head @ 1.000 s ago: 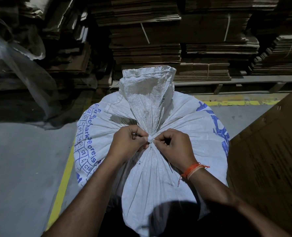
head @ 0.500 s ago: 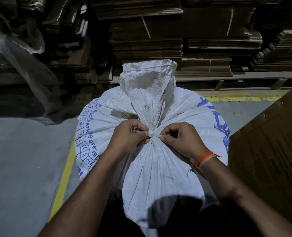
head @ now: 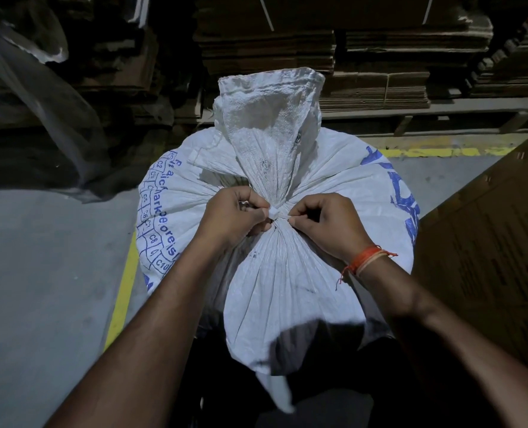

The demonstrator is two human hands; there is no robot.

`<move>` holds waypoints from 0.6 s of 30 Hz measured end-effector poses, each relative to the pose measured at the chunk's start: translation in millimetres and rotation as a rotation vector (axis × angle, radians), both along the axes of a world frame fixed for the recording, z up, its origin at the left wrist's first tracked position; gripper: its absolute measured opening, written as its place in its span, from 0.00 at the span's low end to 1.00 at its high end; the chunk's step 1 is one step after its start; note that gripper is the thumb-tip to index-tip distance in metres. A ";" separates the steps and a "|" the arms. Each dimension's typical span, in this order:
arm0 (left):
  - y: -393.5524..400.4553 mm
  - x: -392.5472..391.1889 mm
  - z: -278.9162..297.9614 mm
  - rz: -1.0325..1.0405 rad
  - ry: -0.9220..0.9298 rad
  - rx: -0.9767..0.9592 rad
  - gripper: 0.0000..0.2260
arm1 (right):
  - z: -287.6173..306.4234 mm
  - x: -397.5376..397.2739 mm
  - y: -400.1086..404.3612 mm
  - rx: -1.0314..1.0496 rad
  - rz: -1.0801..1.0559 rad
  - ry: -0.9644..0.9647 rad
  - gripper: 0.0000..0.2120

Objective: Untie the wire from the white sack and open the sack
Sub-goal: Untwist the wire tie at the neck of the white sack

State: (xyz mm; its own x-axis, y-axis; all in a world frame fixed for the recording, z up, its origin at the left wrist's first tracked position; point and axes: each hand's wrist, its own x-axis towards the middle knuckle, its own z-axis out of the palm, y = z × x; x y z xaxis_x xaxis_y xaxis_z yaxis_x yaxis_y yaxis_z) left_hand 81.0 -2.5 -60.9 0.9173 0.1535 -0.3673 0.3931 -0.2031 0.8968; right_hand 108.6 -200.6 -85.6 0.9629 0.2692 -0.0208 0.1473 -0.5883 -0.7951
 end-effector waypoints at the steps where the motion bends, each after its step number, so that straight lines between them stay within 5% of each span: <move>1: -0.6 -0.3 0.2 -0.003 0.001 0.002 0.05 | -0.7 -0.7 1.2 0.002 -0.001 0.000 0.02; 18: -0.1 0.4 0.9 0.016 0.038 -0.088 0.06 | 7.0 6.3 -8.4 -0.018 0.028 0.075 0.01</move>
